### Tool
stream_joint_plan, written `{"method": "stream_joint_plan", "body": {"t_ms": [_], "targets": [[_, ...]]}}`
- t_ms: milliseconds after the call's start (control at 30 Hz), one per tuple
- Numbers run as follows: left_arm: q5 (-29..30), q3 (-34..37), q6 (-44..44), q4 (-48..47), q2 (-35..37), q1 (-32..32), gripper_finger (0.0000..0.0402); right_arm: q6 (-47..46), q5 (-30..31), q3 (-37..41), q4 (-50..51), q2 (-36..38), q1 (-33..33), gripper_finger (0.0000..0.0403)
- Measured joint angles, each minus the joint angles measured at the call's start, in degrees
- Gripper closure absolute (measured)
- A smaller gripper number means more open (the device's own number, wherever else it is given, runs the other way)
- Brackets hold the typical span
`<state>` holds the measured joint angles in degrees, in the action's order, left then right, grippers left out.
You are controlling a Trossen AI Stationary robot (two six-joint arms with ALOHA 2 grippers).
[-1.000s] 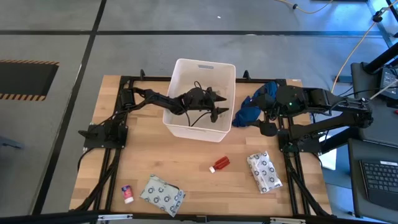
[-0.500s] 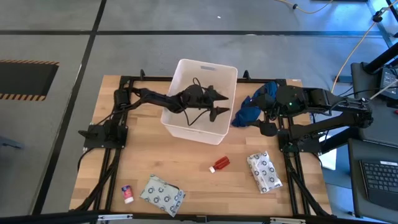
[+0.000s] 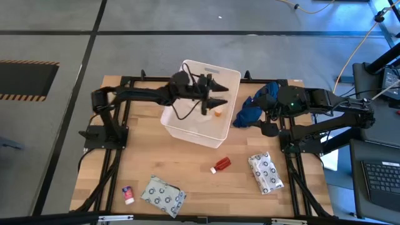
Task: Pick & place medical supplies in basket/bin
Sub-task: Put the red pill bottle into the white basket
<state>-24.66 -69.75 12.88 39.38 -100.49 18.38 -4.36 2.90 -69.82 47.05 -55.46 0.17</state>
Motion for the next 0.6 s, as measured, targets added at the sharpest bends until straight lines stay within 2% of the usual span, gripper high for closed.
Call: {"method": "stream_joint_plan", "body": {"t_ms": [100, 400, 500, 600], "targets": [[-7.0, -0.7, 3.5, -2.6, 5.0, -0.7, 0.0111, -1.6, 0.0, 0.0, -0.3, 0.0, 0.0, 0.0052], [-31.1, -0.7, 24.0, -3.6, 16.5, -2.7, 0.0111, -1.6, 0.0, 0.0, -4.4, 0.0, 0.0, 0.0052], [-34.0, -0.7, 29.2, -3.6, 18.3, -4.7, 0.0111, -1.6, 0.0, 0.0, -6.9, 0.0, 0.0, 0.0052], [-33.1, -0.7, 29.9, -3.6, 19.2, -7.4, 0.0111, -1.5, 0.0, 0.0, -9.7, 0.0, 0.0, 0.0052]]}}
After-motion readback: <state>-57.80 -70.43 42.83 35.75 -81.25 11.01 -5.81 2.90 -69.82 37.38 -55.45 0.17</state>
